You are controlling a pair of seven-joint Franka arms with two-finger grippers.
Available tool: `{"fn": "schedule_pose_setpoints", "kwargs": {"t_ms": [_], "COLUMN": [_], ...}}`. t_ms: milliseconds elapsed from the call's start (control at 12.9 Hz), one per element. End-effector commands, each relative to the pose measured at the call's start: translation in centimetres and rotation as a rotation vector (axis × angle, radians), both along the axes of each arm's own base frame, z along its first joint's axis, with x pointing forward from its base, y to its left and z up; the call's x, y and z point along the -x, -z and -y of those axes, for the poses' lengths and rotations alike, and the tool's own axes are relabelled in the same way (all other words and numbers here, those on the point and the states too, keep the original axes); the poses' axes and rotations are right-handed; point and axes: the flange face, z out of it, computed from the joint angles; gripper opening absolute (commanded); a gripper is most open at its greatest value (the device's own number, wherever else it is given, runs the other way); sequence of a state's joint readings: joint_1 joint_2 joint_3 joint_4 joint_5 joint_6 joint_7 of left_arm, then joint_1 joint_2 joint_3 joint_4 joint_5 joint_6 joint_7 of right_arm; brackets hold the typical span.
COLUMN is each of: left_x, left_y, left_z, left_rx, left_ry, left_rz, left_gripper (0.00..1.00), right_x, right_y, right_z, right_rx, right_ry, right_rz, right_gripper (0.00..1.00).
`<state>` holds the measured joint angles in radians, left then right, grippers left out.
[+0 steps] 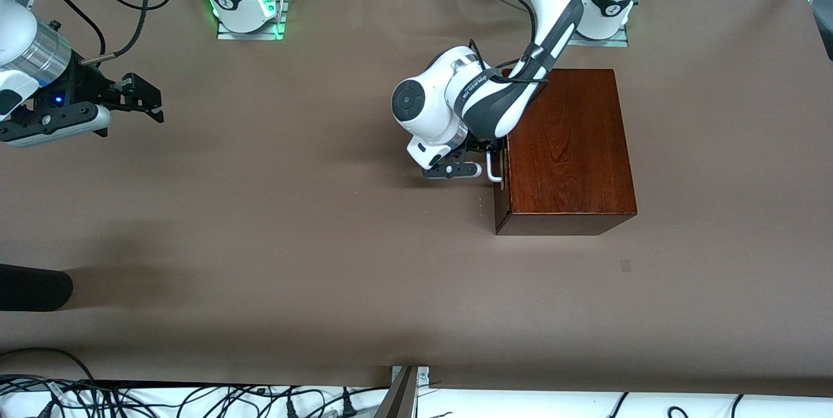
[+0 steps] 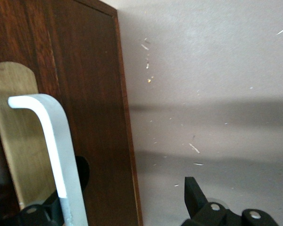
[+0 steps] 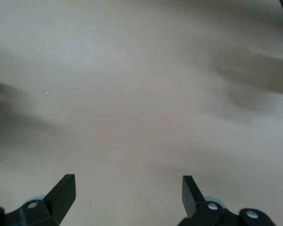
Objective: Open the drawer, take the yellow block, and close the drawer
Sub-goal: 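Pull the drawer open by its handle with the left gripper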
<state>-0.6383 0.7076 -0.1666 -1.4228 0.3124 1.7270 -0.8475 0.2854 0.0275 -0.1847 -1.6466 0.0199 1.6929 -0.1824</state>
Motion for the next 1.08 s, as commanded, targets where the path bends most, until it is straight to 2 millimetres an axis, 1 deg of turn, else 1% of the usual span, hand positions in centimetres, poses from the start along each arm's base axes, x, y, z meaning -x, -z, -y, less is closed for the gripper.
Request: {"fn": "schedule_pose_setpoints", "kwargs": {"t_ms": [0,232,309,387,541,619,773,851,928,1005], "left_x": [0.7,0.4,0.5,1.3,1.5,1.5,1.0,1.0,1.9,2.2], "left_y": [-0.8,-1.7,-1.5,-1.4,-0.6,-0.5,-1.5,-1.3,-0.6,-0.2], "left_z": [2.2,4.5,5.4,6.6,8.6,9.2,9.3,9.3,9.8,9.8], "left_rx": [0.061,0.252,0.299,0.326,0.385,0.400,0.397,0.393,0.383,0.374], "left_ry": [-0.001,-0.058,-0.064,-0.053,-0.033,-0.040,-0.044,-0.045,-0.032,-0.031], "left_rz": [0.059,0.087,0.095,0.097,0.130,0.142,0.165,0.165,0.154,0.152], "left_gripper": [1.00,1.00,1.00,1.00,1.00,1.00,1.00,1.00,1.00,1.00], "right_x": [-0.1,-0.1,-0.1,-0.1,-0.1,-0.1,-0.1,-0.1,-0.1,-0.1], "right_y": [-0.6,-0.6,-0.6,-0.6,-0.6,-0.7,-0.6,-0.6,-0.6,-0.6], "right_z": [0.1,0.1,0.1,0.1,0.1,0.1,0.1,0.1,0.1,0.1], "right_rx": [0.013,0.013,0.013,0.013,0.013,0.013,0.013,0.013,0.013,0.013], "right_ry": [0.001,0.001,0.001,0.000,0.000,0.000,0.000,0.000,0.000,0.000], "right_rz": [0.001,0.003,0.003,0.001,0.003,0.004,0.003,0.001,0.003,0.001], "right_gripper": [1.00,1.00,1.00,1.00,1.00,1.00,1.00,1.00,1.00,1.00]}}
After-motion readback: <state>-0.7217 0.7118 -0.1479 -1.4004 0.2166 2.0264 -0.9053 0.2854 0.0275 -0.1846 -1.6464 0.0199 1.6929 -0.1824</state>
